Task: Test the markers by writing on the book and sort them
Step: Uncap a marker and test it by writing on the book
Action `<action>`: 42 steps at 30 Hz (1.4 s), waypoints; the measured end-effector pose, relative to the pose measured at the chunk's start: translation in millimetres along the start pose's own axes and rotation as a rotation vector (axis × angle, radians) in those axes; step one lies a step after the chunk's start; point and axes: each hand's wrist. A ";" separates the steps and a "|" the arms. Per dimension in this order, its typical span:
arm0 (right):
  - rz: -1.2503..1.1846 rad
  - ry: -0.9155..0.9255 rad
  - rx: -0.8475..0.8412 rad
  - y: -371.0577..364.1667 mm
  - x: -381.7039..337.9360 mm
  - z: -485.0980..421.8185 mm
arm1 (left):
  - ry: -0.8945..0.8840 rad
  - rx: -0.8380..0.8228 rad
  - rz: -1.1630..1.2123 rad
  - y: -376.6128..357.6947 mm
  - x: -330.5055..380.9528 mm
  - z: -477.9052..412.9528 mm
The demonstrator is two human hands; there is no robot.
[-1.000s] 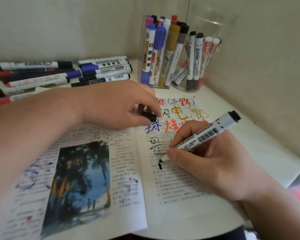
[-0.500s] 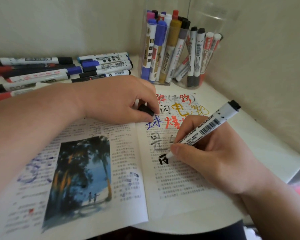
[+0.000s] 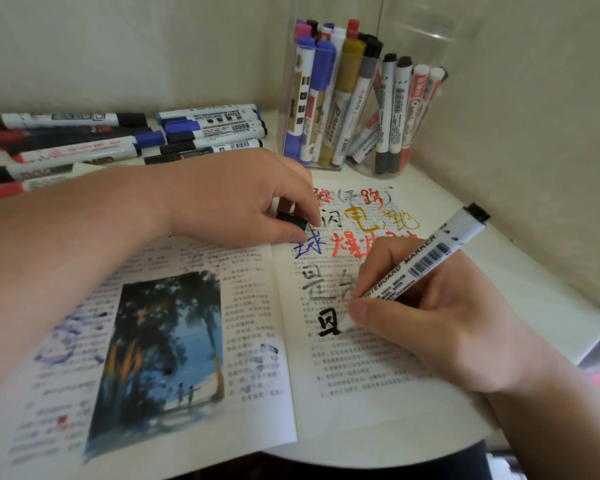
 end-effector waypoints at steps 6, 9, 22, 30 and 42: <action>0.011 0.007 -0.035 0.8 1.9 -1.2 | -0.018 0.065 0.033 0.7 0.9 -1.1; 0.007 0.015 -0.015 0.9 2.1 -1.3 | -0.027 0.104 0.052 1.3 2.0 -0.8; 0.029 0.024 -0.044 1.2 2.6 2.4 | 0.025 0.138 0.221 -2.5 4.2 -0.4; 0.009 0.068 0.074 14.8 5.4 4.2 | 0.026 0.067 0.058 -2.8 2.9 -0.5; 0.046 -0.050 0.160 17.5 16.1 13.5 | -0.061 0.125 0.042 -4.1 -5.2 -2.3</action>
Point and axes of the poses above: each hand's wrist, its own z-axis away from the middle knuckle, its own y-axis out of the back of the hand, x = y × z, and after that the axes turned 12 degrees about z, right-handed
